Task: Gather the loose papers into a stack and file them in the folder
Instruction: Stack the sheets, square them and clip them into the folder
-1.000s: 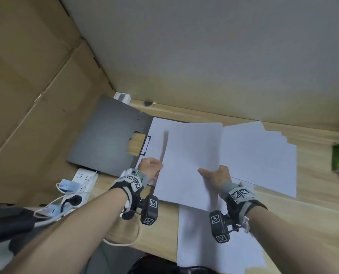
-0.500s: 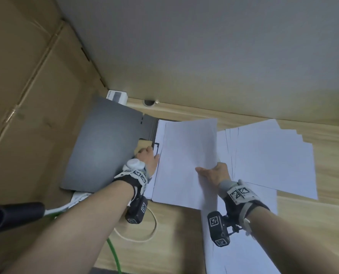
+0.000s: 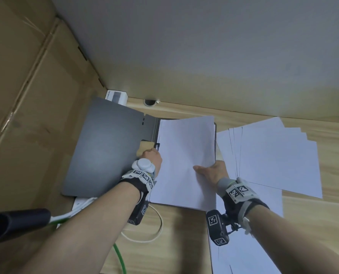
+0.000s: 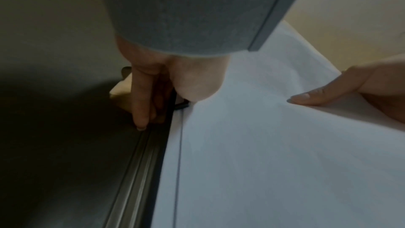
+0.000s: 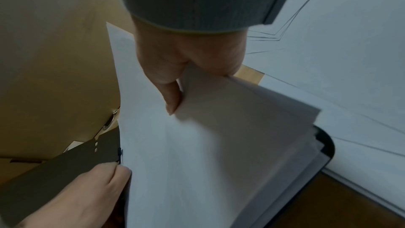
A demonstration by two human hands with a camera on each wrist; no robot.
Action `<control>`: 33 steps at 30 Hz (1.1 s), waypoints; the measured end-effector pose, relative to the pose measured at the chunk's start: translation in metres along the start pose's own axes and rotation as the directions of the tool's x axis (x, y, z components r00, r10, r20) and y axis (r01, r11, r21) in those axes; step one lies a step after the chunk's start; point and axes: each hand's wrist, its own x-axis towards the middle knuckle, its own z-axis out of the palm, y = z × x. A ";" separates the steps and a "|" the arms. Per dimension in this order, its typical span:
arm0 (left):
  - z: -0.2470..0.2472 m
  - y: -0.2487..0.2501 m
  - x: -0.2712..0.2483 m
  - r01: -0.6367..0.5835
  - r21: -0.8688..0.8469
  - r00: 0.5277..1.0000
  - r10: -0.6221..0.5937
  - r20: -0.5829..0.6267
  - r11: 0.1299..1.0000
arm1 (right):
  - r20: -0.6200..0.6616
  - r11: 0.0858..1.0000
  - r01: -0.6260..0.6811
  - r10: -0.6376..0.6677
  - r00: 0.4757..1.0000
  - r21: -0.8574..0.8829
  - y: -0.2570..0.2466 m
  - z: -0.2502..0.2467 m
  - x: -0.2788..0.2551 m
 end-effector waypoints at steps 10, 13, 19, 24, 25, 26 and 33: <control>0.005 -0.003 0.001 -0.067 0.055 0.996 0.069 -0.047 0.996 | -0.024 1.000 -0.013 0.013 1.000 -0.008 0.006 0.012 0.002; 0.004 -0.001 -0.002 0.016 -0.066 0.999 -0.019 -0.040 0.998 | 0.005 0.999 0.000 0.000 1.000 0.036 0.007 0.006 -0.002; 0.000 -0.012 -0.013 0.114 -0.312 0.993 -0.116 0.009 0.943 | -0.095 0.992 0.082 -0.073 0.993 0.096 0.020 -0.042 -0.003; -0.013 0.014 -0.041 0.215 -0.437 0.970 -0.244 -0.011 0.873 | -0.146 0.983 0.095 -0.072 0.987 0.157 0.044 -0.104 -0.002; -0.014 0.018 -0.046 0.215 -0.452 0.963 -0.266 -0.052 0.866 | -0.147 0.983 0.098 -0.075 0.986 0.158 0.048 -0.111 -0.001; -0.016 0.023 -0.051 0.203 -0.460 0.958 -0.273 -0.089 0.865 | -0.157 0.982 0.100 -0.075 0.985 0.160 0.053 -0.120 -0.001; -0.021 0.100 -0.114 0.023 -0.632 0.984 -0.128 -0.122 0.775 | -0.212 0.988 0.113 -0.089 0.973 0.107 0.120 -0.190 -0.010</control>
